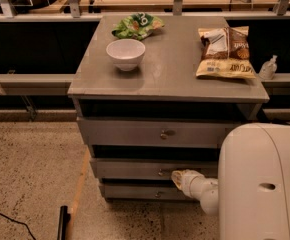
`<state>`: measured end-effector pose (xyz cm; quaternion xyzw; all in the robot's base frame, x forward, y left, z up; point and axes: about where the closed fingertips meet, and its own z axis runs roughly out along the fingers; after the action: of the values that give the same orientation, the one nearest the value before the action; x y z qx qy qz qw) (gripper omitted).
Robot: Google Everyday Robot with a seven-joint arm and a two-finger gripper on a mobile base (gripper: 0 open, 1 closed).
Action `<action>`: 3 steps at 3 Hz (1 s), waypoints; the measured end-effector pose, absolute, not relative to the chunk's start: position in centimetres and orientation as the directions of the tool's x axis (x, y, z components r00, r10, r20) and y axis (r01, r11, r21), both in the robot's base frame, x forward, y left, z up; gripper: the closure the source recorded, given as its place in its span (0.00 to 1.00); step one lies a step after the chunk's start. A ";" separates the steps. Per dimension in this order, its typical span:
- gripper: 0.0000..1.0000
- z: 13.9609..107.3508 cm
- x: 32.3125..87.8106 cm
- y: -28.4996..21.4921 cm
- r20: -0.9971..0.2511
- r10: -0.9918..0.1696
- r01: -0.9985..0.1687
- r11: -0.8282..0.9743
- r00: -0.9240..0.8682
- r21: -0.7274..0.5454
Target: Close middle drawer
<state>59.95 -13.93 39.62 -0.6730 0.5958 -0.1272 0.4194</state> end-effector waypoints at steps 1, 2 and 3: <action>1.00 40.9 58.0 -13.1 -0.383 -0.889 -0.738 0.081 0.250 -0.670; 1.00 43.2 54.8 -12.6 -0.455 -0.862 -0.775 0.126 0.223 -0.619; 1.00 46.1 51.7 -12.7 -0.485 -0.849 -0.809 0.128 0.210 -0.574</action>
Offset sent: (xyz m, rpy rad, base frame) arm -0.0848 0.0067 0.0687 0.1882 0.1854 0.0064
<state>51.66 -12.66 46.08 -0.6598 0.6282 -0.0242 0.4117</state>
